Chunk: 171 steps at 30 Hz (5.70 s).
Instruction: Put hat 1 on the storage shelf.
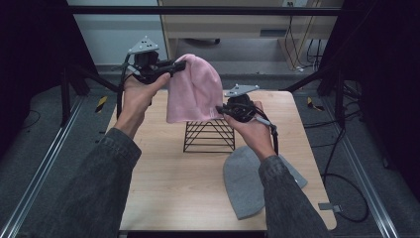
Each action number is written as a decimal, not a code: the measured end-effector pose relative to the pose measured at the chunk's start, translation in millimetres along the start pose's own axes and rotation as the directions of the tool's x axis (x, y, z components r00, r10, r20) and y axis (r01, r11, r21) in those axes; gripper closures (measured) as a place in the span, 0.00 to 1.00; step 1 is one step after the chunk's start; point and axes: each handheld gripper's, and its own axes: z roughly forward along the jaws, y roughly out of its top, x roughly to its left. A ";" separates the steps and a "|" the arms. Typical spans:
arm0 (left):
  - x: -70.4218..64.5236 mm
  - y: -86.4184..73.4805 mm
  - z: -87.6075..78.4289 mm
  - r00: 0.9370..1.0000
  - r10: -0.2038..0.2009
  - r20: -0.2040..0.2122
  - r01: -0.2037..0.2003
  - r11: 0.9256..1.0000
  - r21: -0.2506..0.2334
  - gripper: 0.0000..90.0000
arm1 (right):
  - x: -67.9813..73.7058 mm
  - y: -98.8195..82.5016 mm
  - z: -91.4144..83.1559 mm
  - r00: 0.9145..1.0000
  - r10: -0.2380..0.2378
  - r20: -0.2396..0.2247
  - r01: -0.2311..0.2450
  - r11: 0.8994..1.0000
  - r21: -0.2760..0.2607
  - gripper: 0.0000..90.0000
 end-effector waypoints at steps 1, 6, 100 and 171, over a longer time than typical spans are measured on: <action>-1.0 -0.7 1.1 1.000 0.001 0.001 -0.001 1.000 0.002 0.88 | 0.0 -1.6 -0.3 1.000 -0.001 0.003 0.001 1.000 0.000 0.91; -6.9 -3.7 4.4 1.000 0.012 0.008 -0.012 1.000 0.005 0.88 | -1.4 -9.3 -2.4 1.000 -0.003 0.010 0.003 1.000 0.000 0.91; -49.0 -114.7 39.4 0.993 -0.010 0.121 -0.025 0.959 0.282 0.86 | -29.2 -124.3 -20.6 0.989 0.072 0.127 -0.103 0.961 0.258 0.59; -70.1 -262.3 -83.2 0.992 -0.126 -0.004 0.111 0.863 0.494 0.11 | -16.1 -146.0 -73.5 0.997 0.075 -0.012 -0.072 0.983 0.171 0.96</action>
